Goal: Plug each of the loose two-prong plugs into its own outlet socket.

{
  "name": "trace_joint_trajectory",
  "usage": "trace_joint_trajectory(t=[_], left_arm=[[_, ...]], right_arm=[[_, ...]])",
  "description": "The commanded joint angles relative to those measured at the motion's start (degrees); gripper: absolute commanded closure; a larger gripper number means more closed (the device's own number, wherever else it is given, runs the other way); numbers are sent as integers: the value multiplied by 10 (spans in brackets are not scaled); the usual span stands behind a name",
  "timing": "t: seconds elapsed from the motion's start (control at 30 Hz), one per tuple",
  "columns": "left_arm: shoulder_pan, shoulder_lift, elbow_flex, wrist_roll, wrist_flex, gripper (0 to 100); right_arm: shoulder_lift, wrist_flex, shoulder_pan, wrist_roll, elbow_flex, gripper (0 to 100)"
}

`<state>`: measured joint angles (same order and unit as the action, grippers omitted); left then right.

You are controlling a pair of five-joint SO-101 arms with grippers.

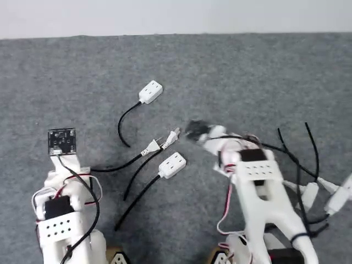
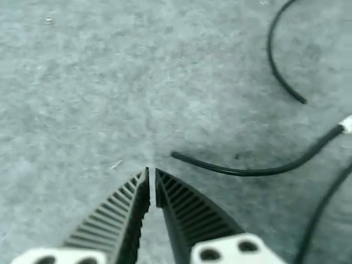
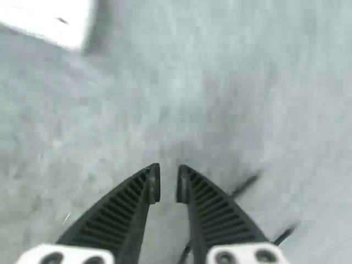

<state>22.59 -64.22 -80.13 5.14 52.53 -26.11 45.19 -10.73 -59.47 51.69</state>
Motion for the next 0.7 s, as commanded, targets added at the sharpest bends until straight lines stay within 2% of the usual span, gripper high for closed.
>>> trace_joint_trajectory(t=[0.0,0.1,0.2,0.4,0.67], left_arm=[[40,-5,2,10,-40,987],[68,0,-10,10,-73,987],[83,-2,-22,11,-95,987],[84,-2,-25,11,-110,987],[84,-2,-25,11,-110,987]], right_arm=[[7,5,-67,-27,-97,846],[44,80,-116,-27,-179,782],[99,140,-154,-29,-259,772],[221,145,-209,-30,-355,772],[383,143,-211,-31,-457,772]])
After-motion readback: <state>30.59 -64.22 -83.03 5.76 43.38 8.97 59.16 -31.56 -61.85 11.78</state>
